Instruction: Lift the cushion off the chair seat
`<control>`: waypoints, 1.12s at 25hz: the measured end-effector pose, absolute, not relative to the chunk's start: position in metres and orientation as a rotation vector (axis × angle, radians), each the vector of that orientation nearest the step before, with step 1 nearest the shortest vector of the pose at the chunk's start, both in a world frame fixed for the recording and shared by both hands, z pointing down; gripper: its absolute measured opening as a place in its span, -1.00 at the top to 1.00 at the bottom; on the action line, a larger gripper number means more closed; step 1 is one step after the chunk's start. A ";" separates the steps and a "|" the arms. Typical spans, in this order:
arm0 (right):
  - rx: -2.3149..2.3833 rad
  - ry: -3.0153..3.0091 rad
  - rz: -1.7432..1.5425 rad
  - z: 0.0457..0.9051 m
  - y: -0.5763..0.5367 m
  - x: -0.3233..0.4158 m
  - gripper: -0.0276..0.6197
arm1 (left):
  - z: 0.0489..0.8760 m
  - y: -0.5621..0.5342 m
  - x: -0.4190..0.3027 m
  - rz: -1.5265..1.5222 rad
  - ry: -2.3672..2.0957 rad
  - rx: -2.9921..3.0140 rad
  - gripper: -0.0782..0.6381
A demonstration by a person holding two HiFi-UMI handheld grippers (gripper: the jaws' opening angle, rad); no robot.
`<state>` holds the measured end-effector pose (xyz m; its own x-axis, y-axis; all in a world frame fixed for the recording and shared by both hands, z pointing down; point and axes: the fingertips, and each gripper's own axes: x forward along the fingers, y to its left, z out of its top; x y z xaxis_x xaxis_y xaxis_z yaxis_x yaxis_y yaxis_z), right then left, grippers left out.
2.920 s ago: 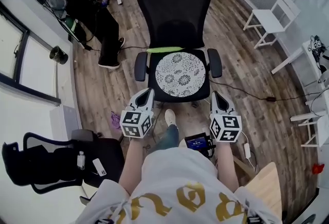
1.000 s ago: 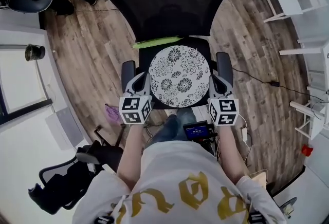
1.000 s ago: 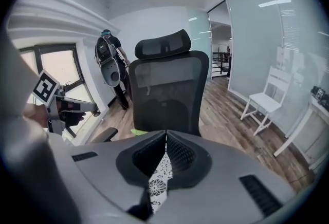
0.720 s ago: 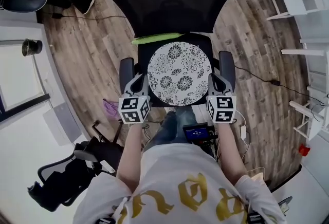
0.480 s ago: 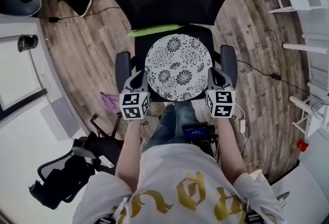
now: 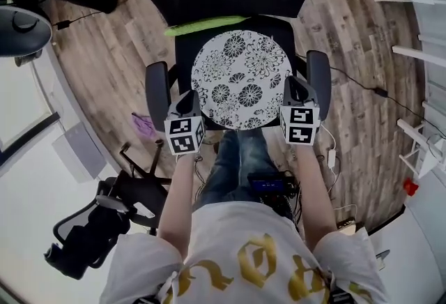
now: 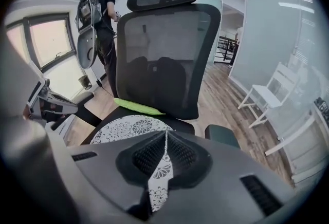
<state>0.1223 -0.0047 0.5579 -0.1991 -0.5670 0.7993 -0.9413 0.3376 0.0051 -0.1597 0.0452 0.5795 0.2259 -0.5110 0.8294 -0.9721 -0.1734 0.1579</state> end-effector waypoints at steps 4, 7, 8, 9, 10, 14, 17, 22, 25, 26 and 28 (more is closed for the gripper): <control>1.269 -1.843 0.666 0.588 -0.004 0.125 0.87 | 0.610 0.058 -0.159 0.905 -1.339 1.754 0.75; 1.248 -1.835 0.696 0.609 -0.001 0.127 0.87 | 0.630 0.065 -0.159 0.931 -1.321 1.721 0.75; 1.261 -1.835 0.701 0.615 -0.002 0.128 0.87 | 0.637 0.067 -0.160 0.942 -1.315 1.709 0.75; 1.281 -1.835 0.704 0.620 -0.003 0.129 0.87 | 0.646 0.069 -0.160 0.955 -1.310 1.695 0.74; 1.300 -1.833 0.709 0.626 -0.004 0.129 0.87 | 0.654 0.070 -0.162 0.967 -1.308 1.676 0.74; 1.294 -1.834 0.734 0.649 -0.009 0.122 0.87 | 0.682 0.072 -0.172 0.951 -1.347 1.569 0.46; 1.268 -1.825 0.737 0.665 -0.007 0.122 0.87 | 0.699 0.075 -0.173 0.896 -1.365 1.509 0.43; 1.241 -1.769 0.764 0.694 -0.001 0.133 0.48 | 0.724 0.084 -0.177 0.930 -1.377 1.461 0.40; 1.253 -1.733 0.747 0.711 -0.004 0.139 0.36 | 0.738 0.089 -0.182 0.938 -1.395 1.429 0.37; 1.245 -1.721 0.736 0.717 -0.005 0.139 0.30 | 0.744 0.092 -0.184 0.941 -1.399 1.415 0.37; 1.231 -1.700 0.727 0.729 -0.006 0.139 0.26 | 0.754 0.097 -0.188 0.950 -1.401 1.391 0.37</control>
<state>0.1387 -0.0062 0.7290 -0.1123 -0.4204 0.9004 -0.9414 0.3351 0.0391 -0.1880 0.0971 0.7537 0.0560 -0.2887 0.9558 -0.9948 0.0654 0.0781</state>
